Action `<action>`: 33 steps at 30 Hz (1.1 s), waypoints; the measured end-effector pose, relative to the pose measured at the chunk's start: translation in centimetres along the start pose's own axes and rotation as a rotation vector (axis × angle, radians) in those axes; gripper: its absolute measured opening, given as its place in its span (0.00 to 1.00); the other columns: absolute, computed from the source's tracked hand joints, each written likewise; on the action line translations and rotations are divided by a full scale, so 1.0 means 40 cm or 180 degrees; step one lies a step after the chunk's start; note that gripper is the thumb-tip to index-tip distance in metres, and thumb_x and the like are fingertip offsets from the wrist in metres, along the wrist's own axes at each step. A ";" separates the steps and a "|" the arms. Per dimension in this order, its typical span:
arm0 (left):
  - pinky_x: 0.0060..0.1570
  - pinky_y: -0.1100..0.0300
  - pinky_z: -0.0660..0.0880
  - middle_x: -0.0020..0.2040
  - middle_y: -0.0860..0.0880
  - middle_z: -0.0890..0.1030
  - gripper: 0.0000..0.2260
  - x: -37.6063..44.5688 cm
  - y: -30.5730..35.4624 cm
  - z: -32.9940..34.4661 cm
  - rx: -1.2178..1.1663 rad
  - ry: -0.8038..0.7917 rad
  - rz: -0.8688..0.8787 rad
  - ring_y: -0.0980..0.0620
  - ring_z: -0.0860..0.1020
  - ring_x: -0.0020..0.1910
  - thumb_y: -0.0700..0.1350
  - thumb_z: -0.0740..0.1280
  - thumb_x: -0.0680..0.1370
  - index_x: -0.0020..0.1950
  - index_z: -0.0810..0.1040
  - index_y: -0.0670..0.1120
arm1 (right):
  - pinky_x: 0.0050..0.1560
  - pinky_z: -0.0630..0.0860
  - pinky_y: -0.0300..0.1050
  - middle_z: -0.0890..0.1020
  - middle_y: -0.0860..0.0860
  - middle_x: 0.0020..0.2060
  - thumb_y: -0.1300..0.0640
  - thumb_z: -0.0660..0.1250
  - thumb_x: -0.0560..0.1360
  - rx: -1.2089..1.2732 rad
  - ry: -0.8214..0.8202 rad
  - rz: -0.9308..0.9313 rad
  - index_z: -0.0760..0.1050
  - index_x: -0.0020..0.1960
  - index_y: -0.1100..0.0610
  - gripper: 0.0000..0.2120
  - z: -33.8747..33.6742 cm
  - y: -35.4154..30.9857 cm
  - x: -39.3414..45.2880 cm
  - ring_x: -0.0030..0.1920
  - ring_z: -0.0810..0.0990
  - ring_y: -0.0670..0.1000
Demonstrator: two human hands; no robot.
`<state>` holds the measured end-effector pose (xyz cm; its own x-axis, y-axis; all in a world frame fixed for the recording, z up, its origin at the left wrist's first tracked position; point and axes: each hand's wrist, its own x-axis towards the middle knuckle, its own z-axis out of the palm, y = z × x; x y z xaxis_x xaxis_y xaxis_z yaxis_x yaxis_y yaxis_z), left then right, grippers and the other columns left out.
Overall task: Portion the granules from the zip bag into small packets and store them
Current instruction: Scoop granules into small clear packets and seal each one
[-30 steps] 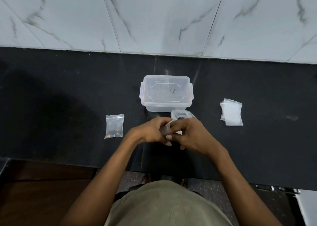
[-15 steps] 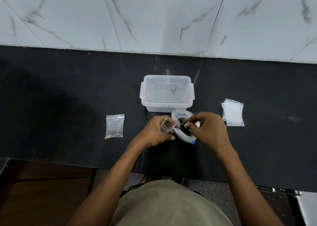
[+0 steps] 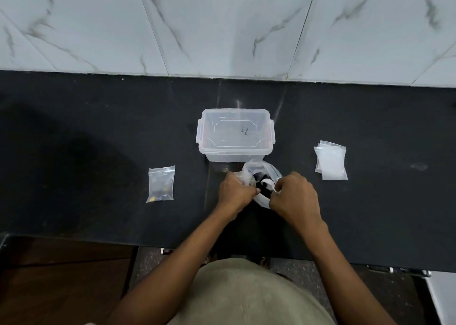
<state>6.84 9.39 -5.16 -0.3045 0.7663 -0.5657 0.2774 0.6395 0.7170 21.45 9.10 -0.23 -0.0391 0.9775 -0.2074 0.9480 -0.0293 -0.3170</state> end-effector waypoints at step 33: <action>0.52 0.49 0.82 0.50 0.44 0.82 0.17 -0.005 0.005 0.041 -0.1664 -0.0121 -0.0199 0.44 0.82 0.51 0.34 0.71 0.70 0.58 0.75 0.43 | 0.34 0.78 0.41 0.84 0.51 0.32 0.64 0.70 0.69 0.1134 0.0270 0.0222 0.84 0.32 0.59 0.08 0.081 0.084 -0.009 0.33 0.80 0.46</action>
<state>8.46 9.48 -5.57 -0.2701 0.7356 -0.6212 -0.2349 0.5754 0.7834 23.62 7.98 -4.23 0.0621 0.9840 -0.1672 0.7774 -0.1528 -0.6102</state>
